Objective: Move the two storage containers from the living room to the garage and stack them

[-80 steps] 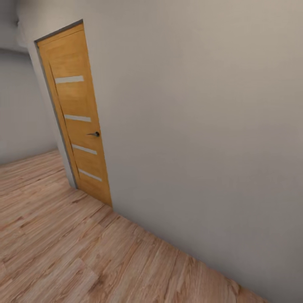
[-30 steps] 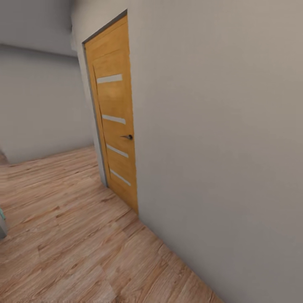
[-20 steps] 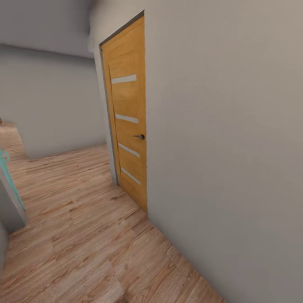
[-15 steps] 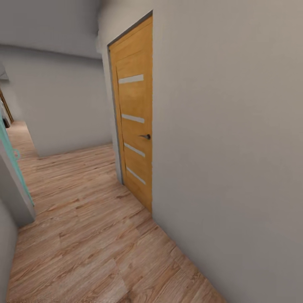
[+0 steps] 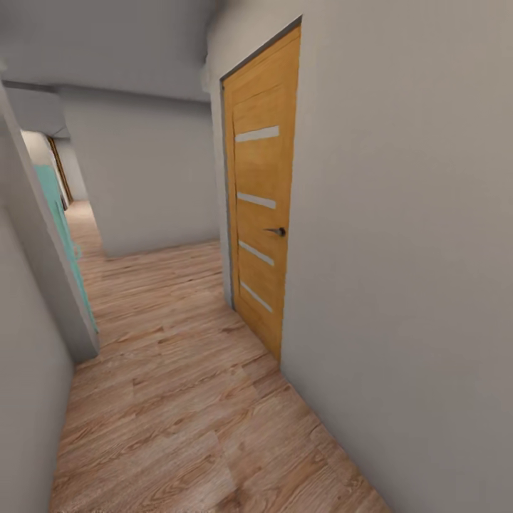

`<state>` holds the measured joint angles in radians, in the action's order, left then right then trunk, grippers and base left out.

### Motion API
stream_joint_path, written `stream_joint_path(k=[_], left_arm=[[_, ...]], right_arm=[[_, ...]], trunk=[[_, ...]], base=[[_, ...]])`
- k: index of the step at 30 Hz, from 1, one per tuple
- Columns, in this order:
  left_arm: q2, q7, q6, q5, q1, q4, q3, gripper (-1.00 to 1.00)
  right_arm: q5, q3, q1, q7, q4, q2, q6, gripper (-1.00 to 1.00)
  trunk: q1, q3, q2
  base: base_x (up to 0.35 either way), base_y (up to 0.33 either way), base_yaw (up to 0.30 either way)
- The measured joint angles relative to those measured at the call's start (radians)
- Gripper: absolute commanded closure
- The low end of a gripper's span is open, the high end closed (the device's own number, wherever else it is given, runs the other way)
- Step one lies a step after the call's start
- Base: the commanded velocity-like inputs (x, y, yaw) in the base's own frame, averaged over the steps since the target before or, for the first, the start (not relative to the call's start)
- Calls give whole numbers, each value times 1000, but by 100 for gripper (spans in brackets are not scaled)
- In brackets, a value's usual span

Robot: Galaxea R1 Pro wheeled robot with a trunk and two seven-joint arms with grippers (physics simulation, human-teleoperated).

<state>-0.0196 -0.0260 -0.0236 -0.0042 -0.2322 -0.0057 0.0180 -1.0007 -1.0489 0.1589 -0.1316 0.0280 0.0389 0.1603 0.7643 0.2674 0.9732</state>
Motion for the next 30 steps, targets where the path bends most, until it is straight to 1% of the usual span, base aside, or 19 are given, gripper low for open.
stream_joint_path(k=[5,8,30], left_arm=[[-2,5,0,0,0,0,0,-100],[2,4,0,0,0,0,0,-100],[4,2,0,0,0,0,0,-100]], right_arm=[[0,0,0,0,0,0,0,-100],[0,0,0,0,0,0,0,-100],[0,0,0,0,0,0,0,-100]], trunk=[[0,0,0],[0,0,0],[-1,0,0]], base=[[12,0,271],[184,0,271],[316,0,271]])
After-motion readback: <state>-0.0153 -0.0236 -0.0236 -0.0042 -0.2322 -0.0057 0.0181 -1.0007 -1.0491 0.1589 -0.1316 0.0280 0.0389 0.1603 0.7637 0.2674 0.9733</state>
